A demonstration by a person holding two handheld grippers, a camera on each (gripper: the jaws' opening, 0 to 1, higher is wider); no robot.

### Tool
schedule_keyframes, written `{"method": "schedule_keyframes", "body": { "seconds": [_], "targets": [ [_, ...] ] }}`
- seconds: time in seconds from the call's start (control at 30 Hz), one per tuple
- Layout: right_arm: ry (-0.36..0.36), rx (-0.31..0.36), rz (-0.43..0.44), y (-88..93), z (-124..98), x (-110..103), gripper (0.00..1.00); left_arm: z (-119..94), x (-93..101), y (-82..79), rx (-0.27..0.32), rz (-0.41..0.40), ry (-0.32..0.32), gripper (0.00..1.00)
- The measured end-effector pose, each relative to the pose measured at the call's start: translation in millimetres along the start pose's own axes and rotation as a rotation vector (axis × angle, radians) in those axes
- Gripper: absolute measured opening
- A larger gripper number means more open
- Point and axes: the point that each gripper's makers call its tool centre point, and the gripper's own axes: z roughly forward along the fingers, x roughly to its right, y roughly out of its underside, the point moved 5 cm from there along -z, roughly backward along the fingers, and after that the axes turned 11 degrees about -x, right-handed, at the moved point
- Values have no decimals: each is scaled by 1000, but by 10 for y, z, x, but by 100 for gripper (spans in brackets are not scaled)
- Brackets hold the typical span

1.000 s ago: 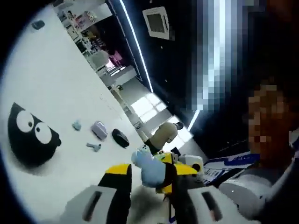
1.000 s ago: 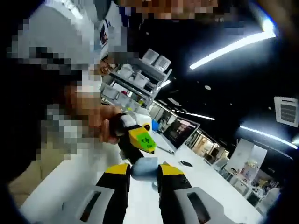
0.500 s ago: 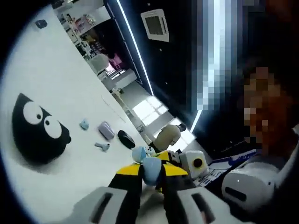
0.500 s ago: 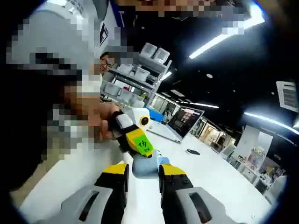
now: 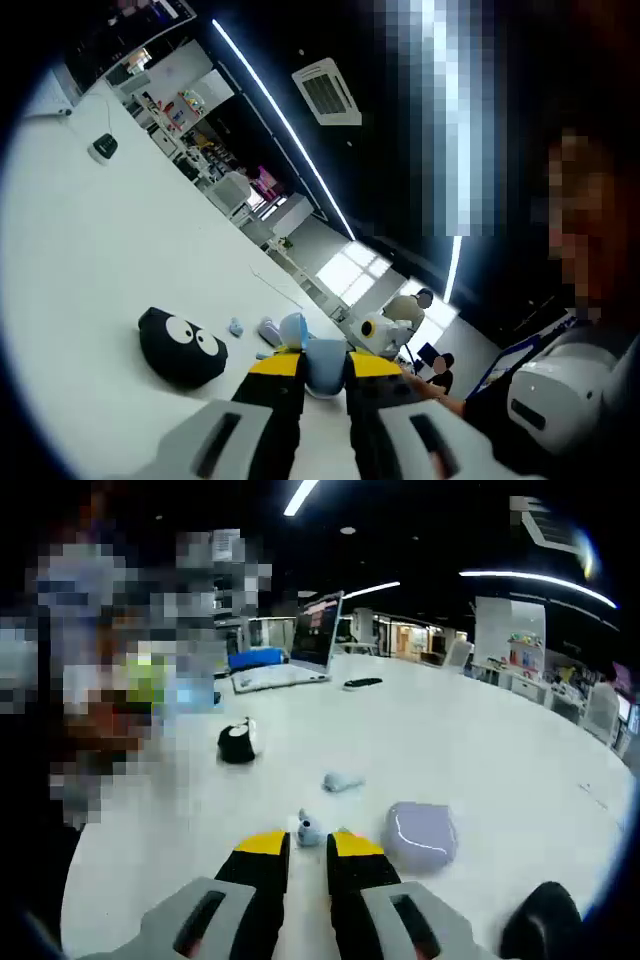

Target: Pick up the earbuds from the table and place the earbuds into the earbud case

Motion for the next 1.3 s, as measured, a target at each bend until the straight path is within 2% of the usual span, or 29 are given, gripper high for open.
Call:
{"method": "schedule_keyframes", "body": {
  "seconds": [0.03, 0.13, 0.27, 0.3, 0.37, 0.43, 0.53, 0.6, 0.63, 0.67, 0.77, 0.83, 0.87, 0.9, 1.03, 1.07, 1.1, 1.17, 1.23, 1.27, 1.3],
  "targets": [
    [-7, -2, 39, 25, 19, -36, 14, -6, 4, -9, 9, 4, -2, 18],
    [11, 21, 25, 2, 10, -153, 15, 9, 10, -38, 23, 12, 8, 18],
    [18, 16, -14, -2, 11, -153, 12, 74, -21, -18, 2, 25, 16, 18],
    [20, 15, 12, 5, -3, -150, 11, 96, -43, -11, -9, 20, 22, 18],
    [15, 9, 7, 13, -22, -178, 11, 111, -60, -19, -16, 18, 23, 18],
    [20, 11, -31, 25, -27, -217, 10, 115, -92, -32, -17, 35, 13, 18],
    [2, 25, -10, -43, 33, -71, 10, 106, -157, -87, 13, -6, 15, 18],
    [8, 34, -46, -70, 44, -92, 10, 109, -202, -109, 20, 0, -12, 18],
    [13, 47, -87, -98, 44, -109, 10, 119, -215, -106, 11, 39, -36, 18],
    [20, 54, -119, -121, 45, -130, 10, 130, -202, -86, -1, 68, -42, 18],
    [32, 81, -165, -232, 2, -154, 10, 163, -212, -37, -9, 68, -42, 18],
    [37, 100, -240, -343, -68, -209, 10, 157, -240, -35, -19, 118, -73, 18],
    [48, 113, -309, -405, -114, -262, 10, 148, -237, -40, -14, 190, -98, 18],
    [49, 111, -343, -433, -139, -297, 10, 144, -226, -34, -16, 217, -103, 18],
    [37, 140, -376, -598, -252, -437, 10, 120, -210, -16, -28, 339, -150, 18],
    [24, 139, -378, -630, -268, -477, 10, 113, -206, -12, -37, 387, -176, 18],
    [7, 124, -375, -645, -266, -516, 10, 111, -183, 5, -54, 476, -205, 18],
    [-57, 97, -304, -689, -260, -582, 10, 120, -167, 15, -74, 561, -244, 18],
    [-104, 87, -224, -761, -273, -607, 10, 133, -174, 2, -80, 612, -283, 18],
    [-113, 74, -212, -799, -258, -622, 10, 153, -180, -4, -92, 676, -323, 18],
    [-114, 60, -215, -807, -233, -636, 10, 168, -164, -1, -89, 716, -333, 18]
  ]
}}
